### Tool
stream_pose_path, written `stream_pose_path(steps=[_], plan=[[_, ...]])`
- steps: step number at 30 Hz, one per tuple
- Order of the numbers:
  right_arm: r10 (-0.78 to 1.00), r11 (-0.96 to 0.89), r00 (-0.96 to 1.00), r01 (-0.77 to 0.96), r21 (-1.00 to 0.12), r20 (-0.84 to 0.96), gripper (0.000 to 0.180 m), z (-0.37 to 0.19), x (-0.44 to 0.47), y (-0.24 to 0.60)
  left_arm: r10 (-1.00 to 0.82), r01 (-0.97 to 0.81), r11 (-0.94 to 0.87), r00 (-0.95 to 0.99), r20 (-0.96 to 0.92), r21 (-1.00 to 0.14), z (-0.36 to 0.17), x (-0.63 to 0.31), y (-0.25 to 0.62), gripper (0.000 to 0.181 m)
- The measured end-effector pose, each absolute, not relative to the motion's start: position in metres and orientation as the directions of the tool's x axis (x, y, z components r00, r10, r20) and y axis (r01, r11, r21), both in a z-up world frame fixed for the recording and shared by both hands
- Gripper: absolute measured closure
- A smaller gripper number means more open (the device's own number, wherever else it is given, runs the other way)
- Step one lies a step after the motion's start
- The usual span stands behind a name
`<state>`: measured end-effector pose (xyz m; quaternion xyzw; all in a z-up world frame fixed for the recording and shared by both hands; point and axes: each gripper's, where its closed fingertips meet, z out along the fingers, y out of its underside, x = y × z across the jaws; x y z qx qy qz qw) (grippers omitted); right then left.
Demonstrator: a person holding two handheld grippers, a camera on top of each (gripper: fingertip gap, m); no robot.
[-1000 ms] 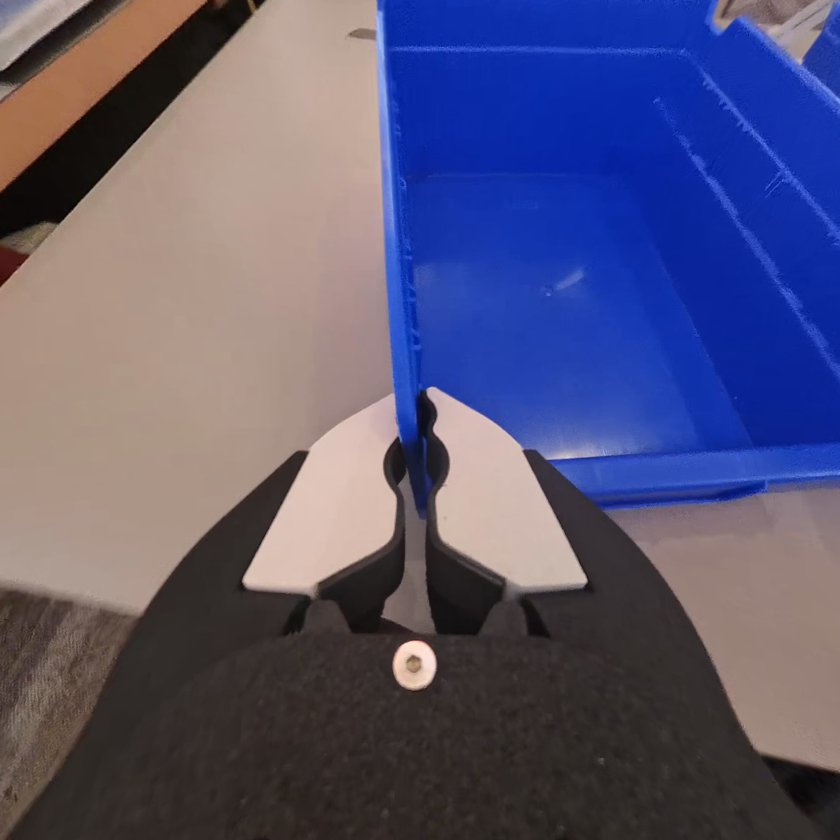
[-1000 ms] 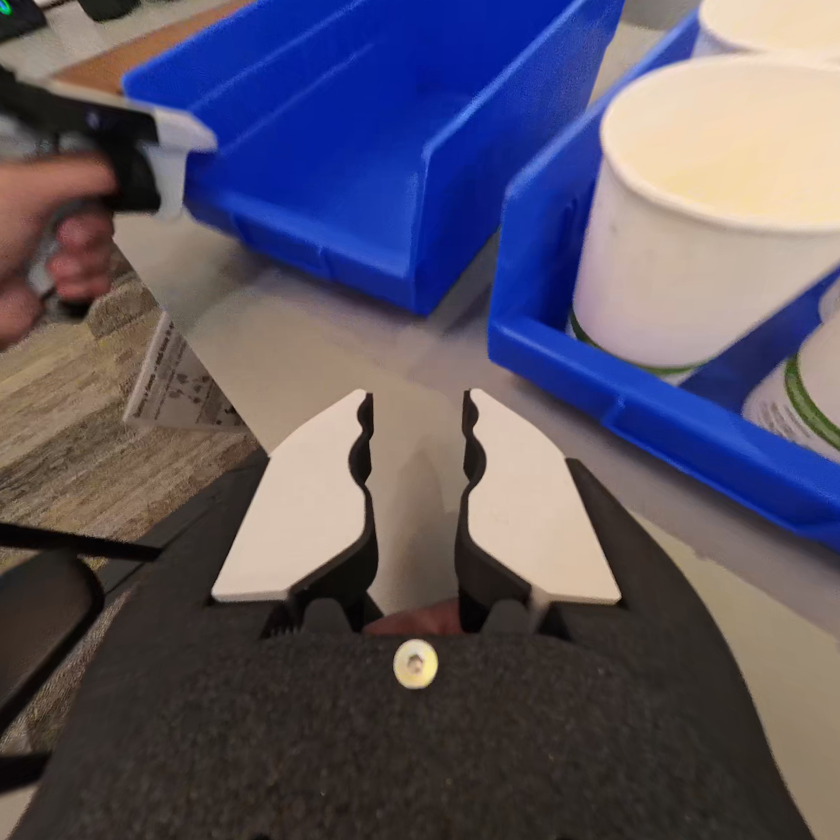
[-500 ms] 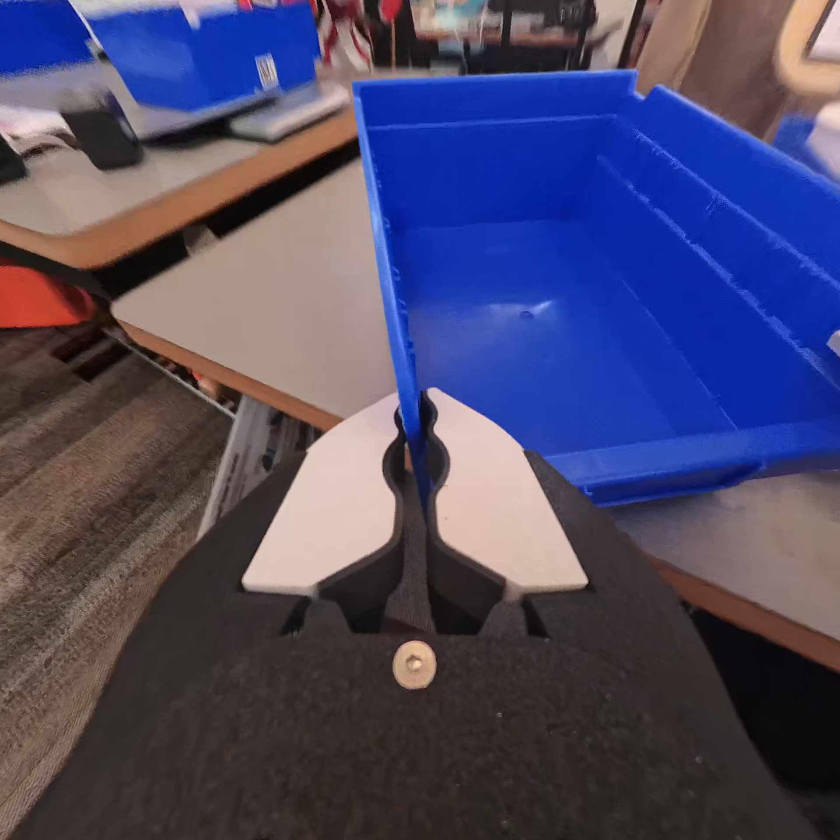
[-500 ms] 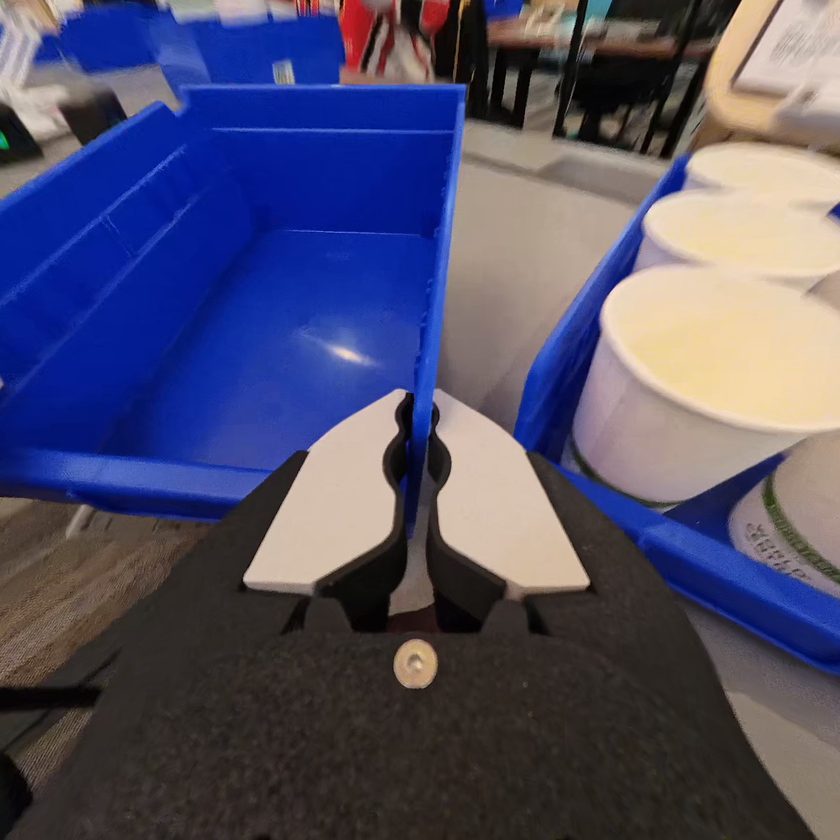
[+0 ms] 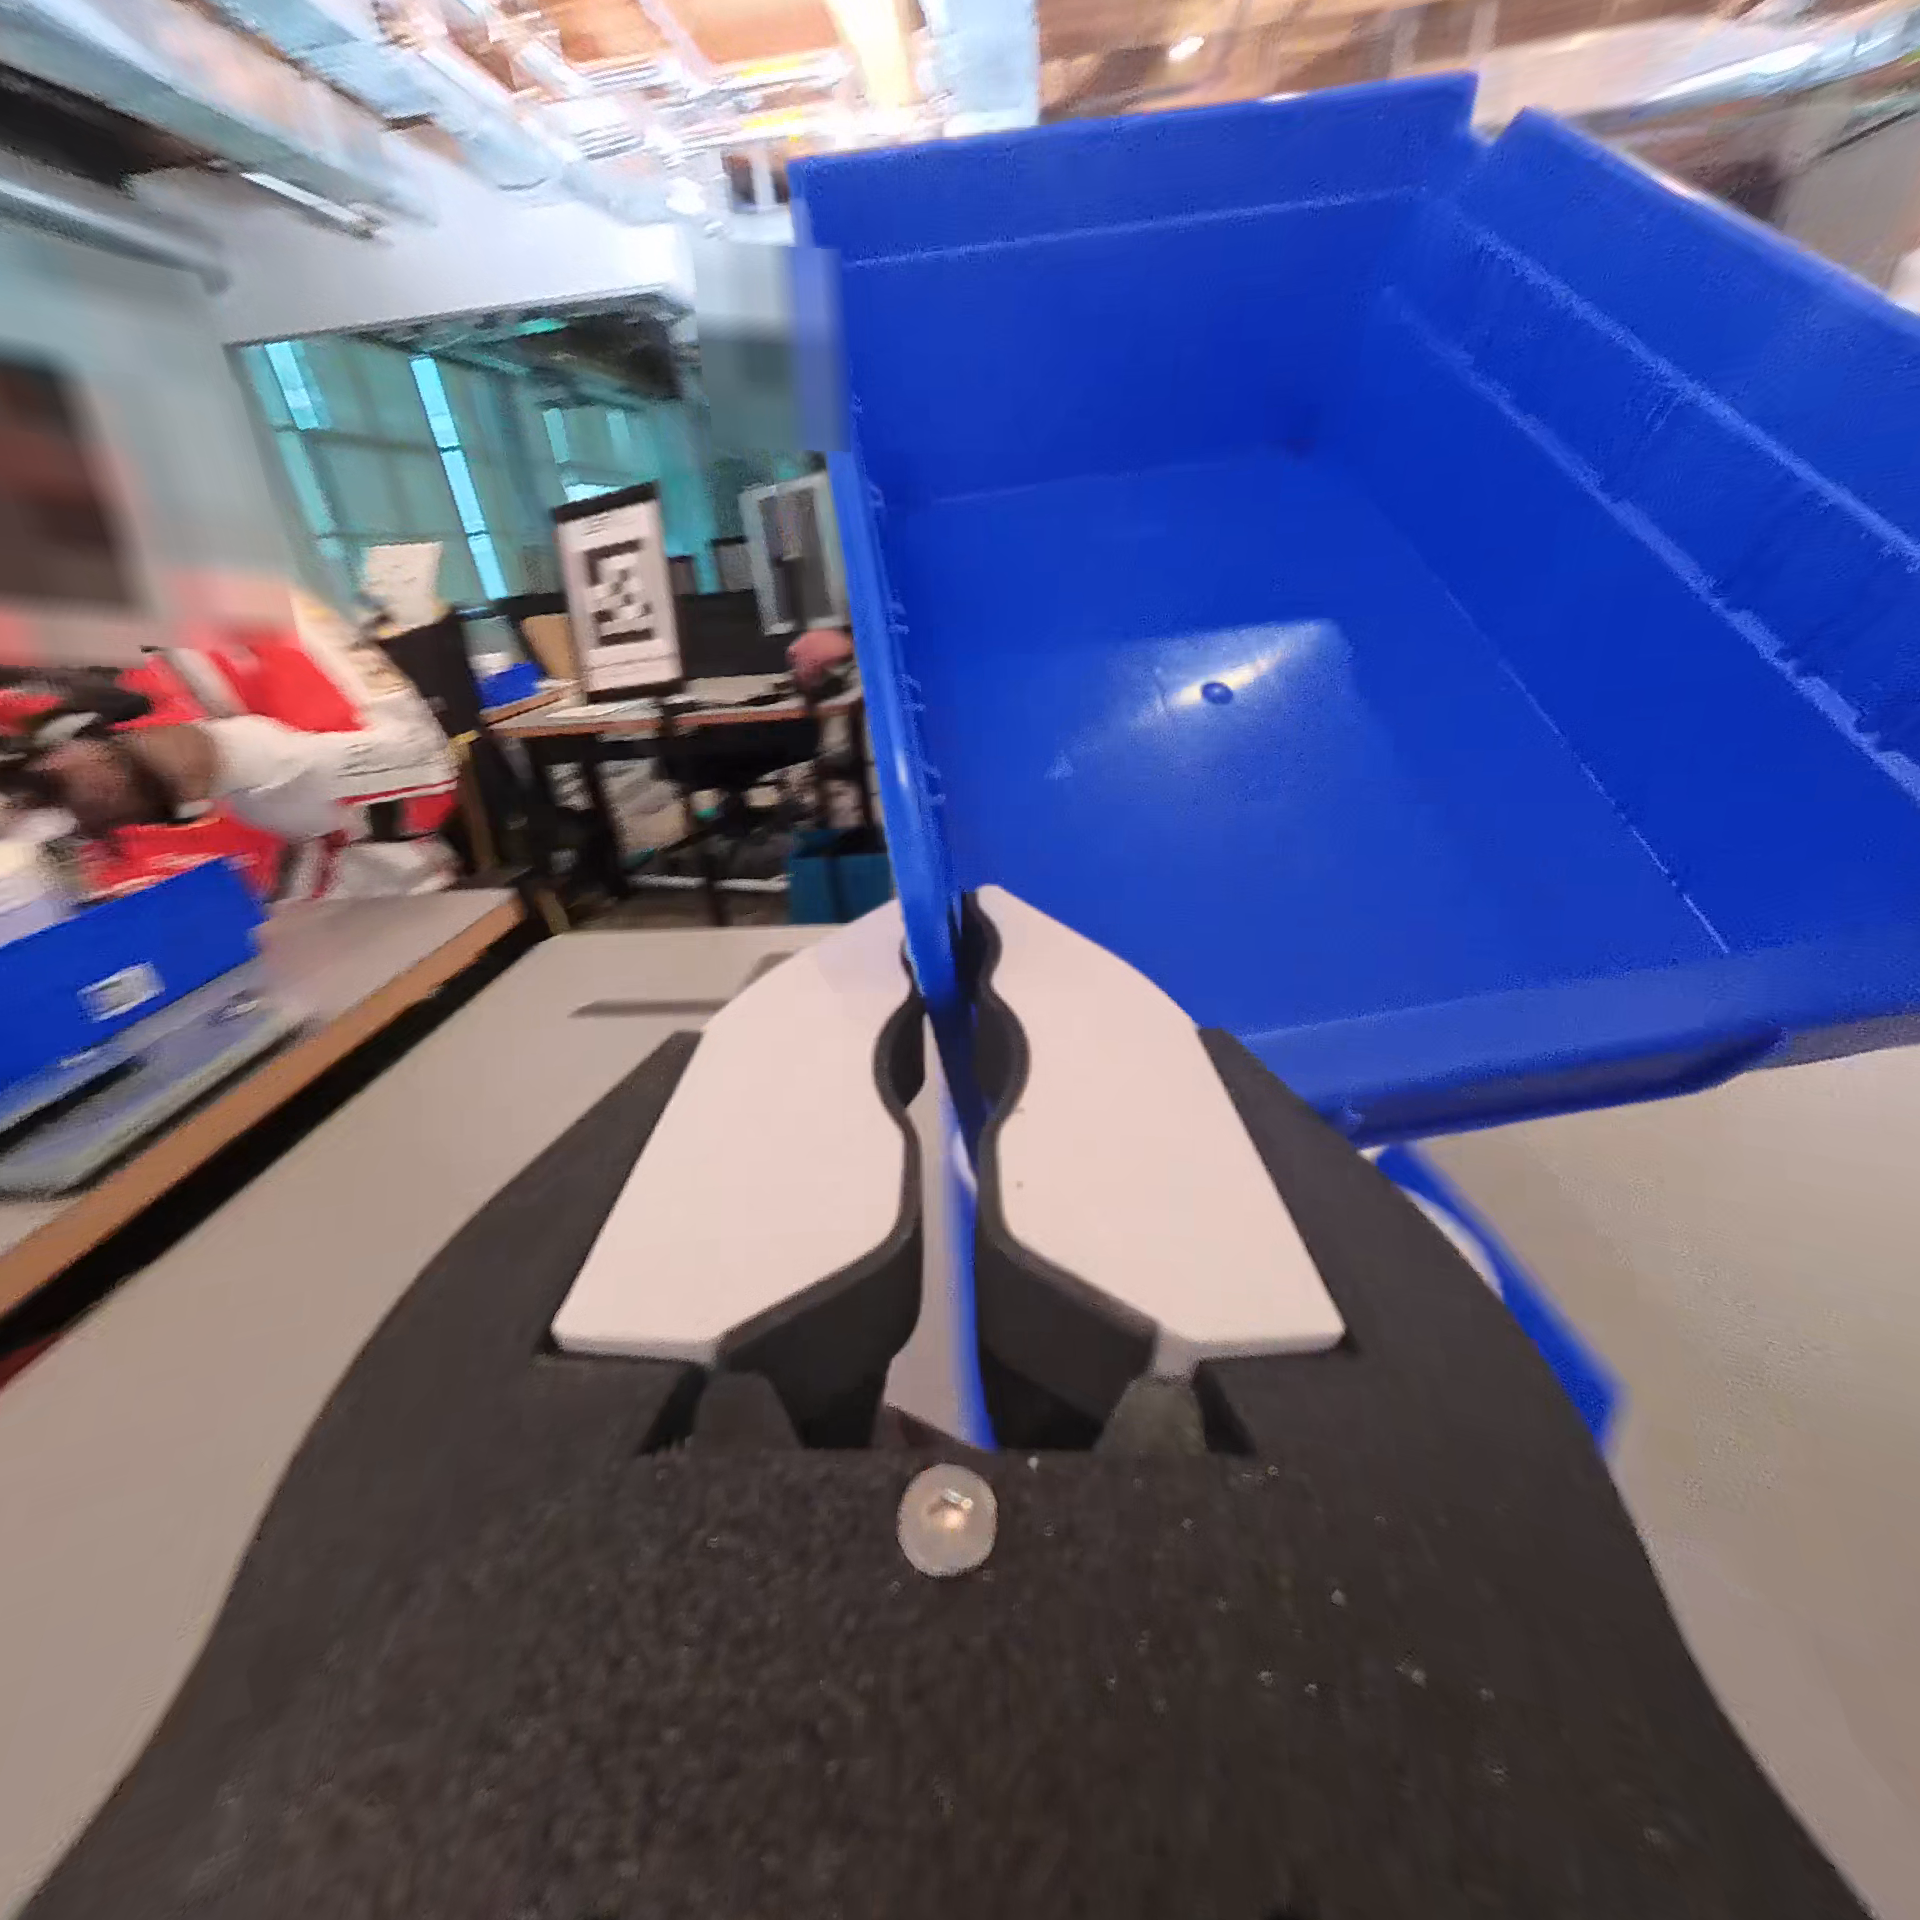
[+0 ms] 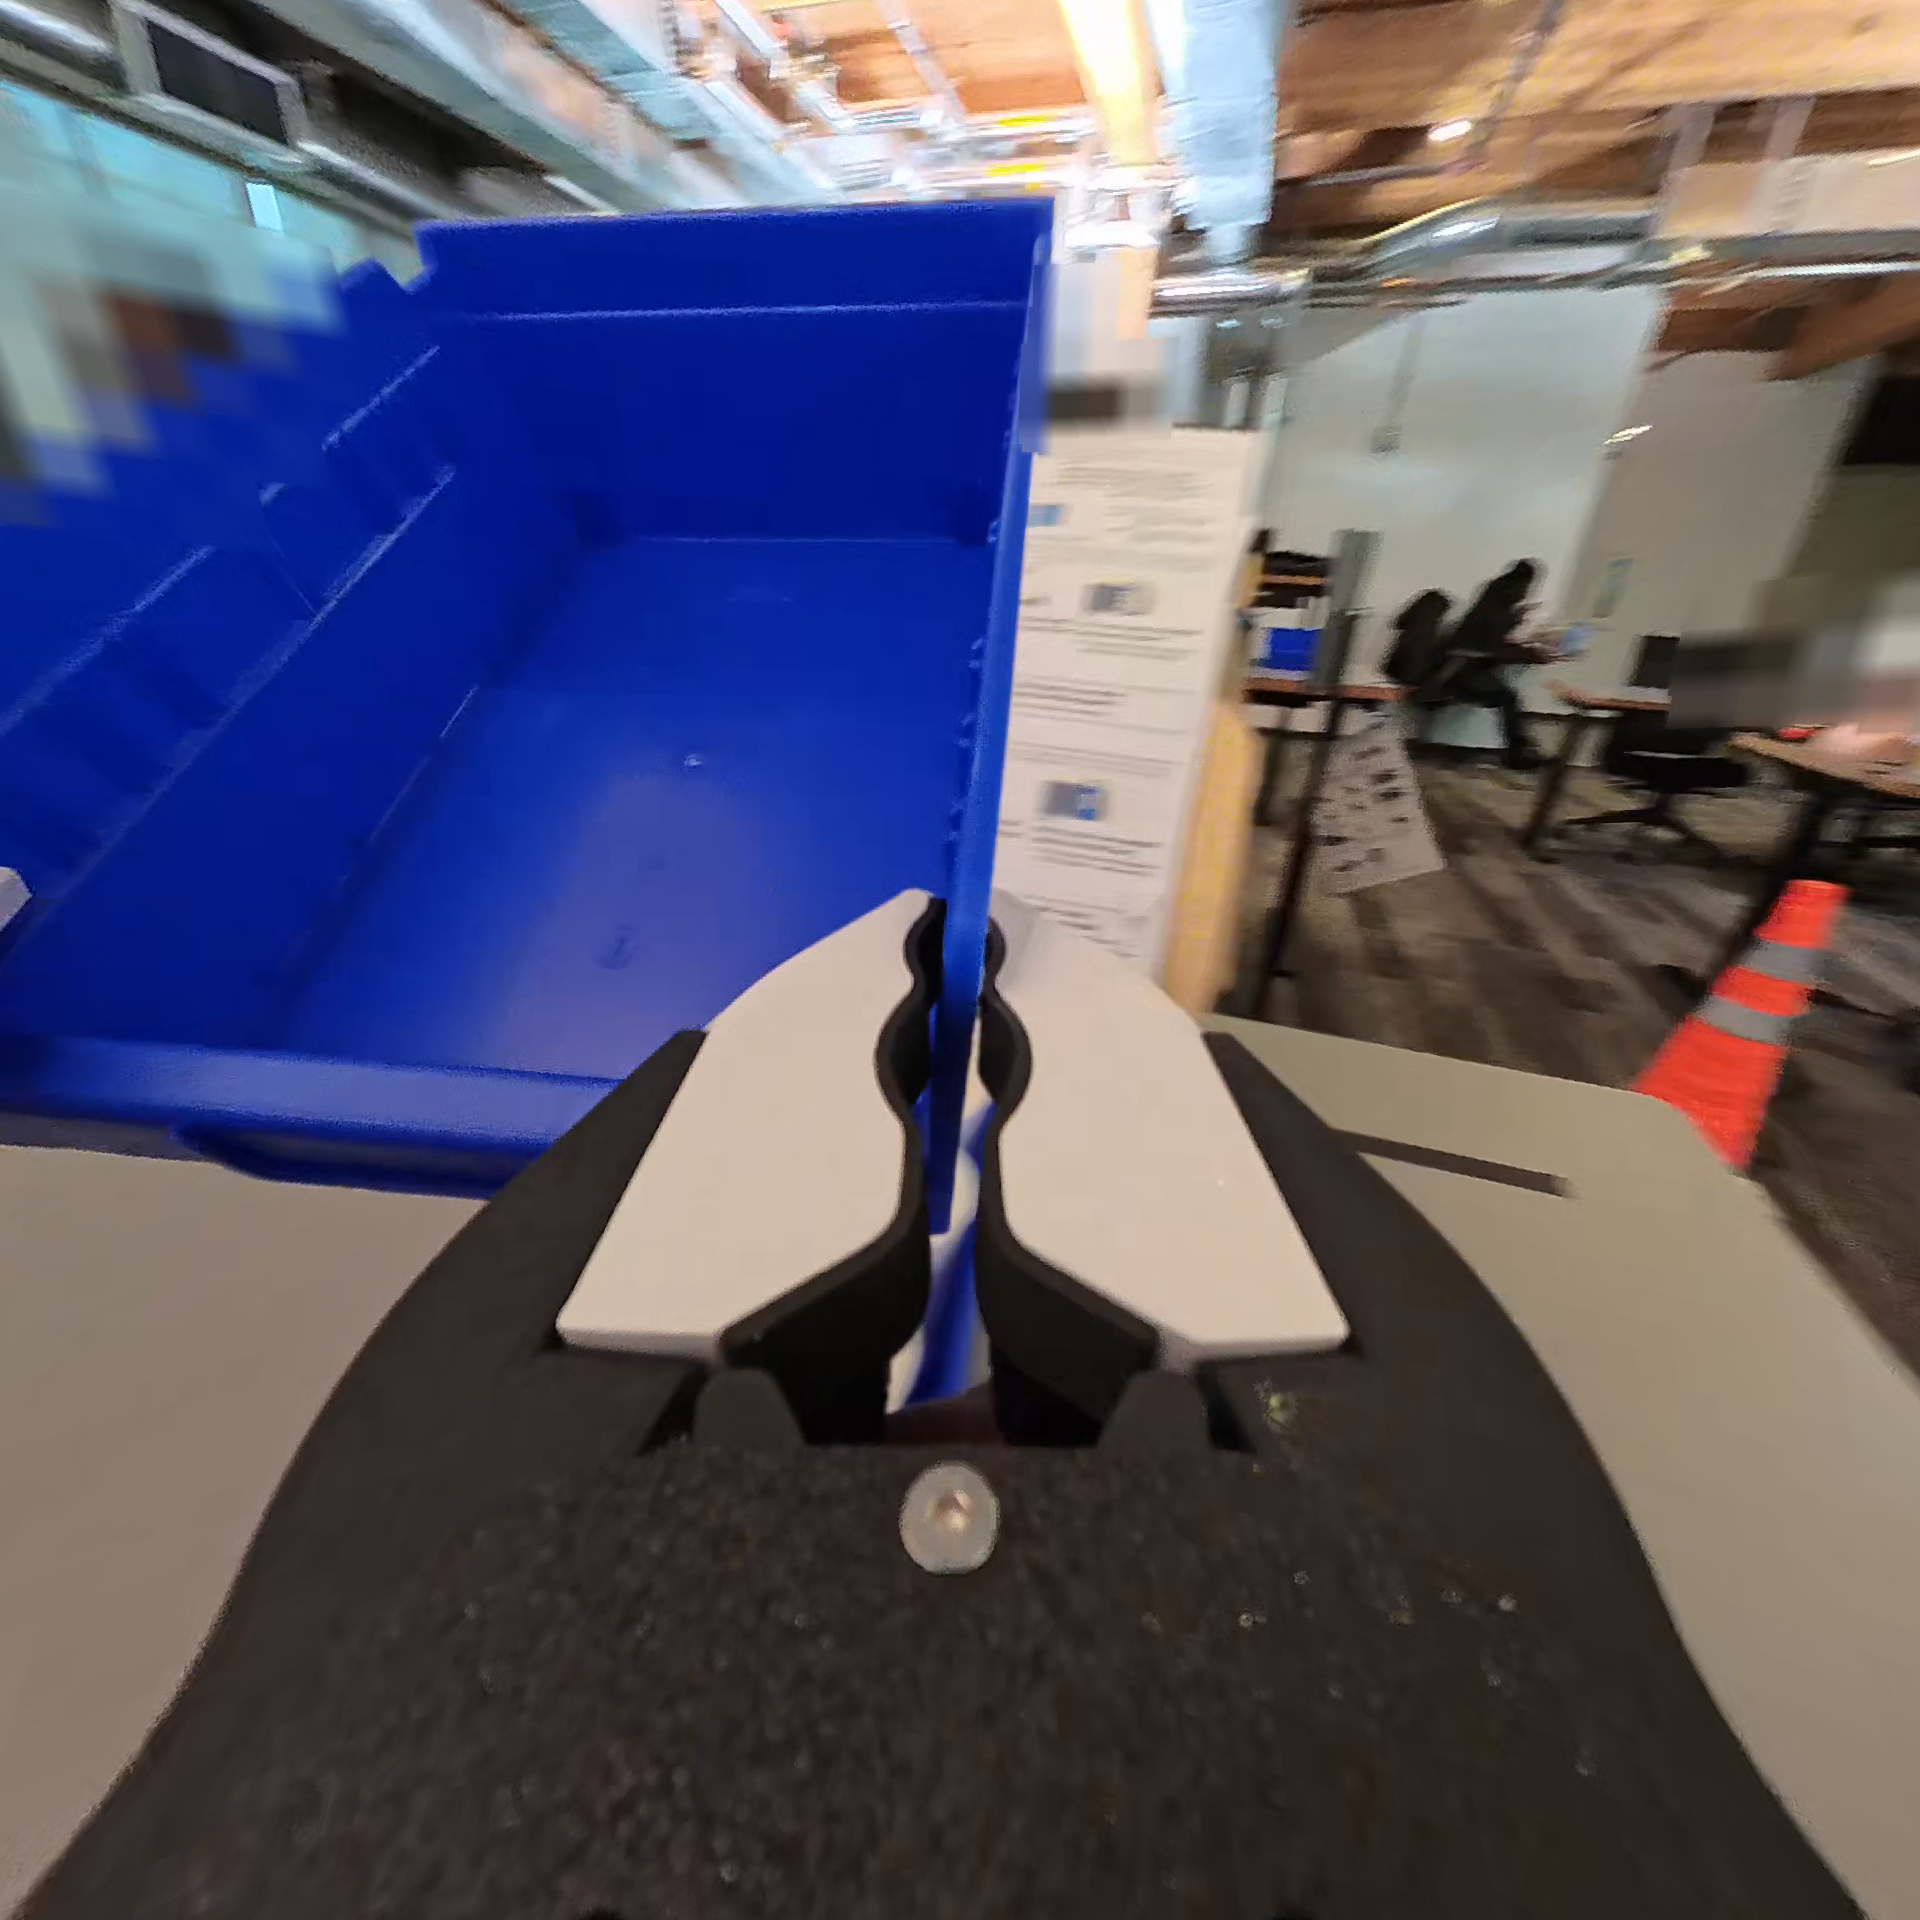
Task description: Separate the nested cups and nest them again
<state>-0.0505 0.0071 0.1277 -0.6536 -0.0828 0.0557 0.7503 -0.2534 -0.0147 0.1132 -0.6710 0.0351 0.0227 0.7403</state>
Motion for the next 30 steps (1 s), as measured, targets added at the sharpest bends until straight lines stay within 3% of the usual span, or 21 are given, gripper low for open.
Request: stream_pose_path(steps=[6,13,19,30], plan=[[-0.094,0.039,0.993,0.076,-0.996,0.072,0.176,0.113,0.128,0.002,-0.298,-0.01,0.054,0.954,-0.026,-0.999,0.092,-0.072,0.033,0.178],[-0.184,-0.196,0.983,-0.017,-0.981,0.02,0.176,0.004,0.264,0.017,-0.421,-0.052,-0.167,0.907,0.023,-0.984,-0.013,0.075,0.062,0.178],[-0.153,-0.332,0.987,-0.092,-0.939,-0.043,0.176,-0.072,0.294,0.032,-0.421,-0.146,-0.287,0.907,-0.013,-0.947,-0.082,0.106,0.066,0.177],[-0.149,-0.42,0.987,-0.117,-0.9,-0.059,0.177,-0.12,0.308,0.03,-0.487,-0.183,-0.384,0.873,0.03,-0.905,-0.138,0.12,0.05,0.168]])
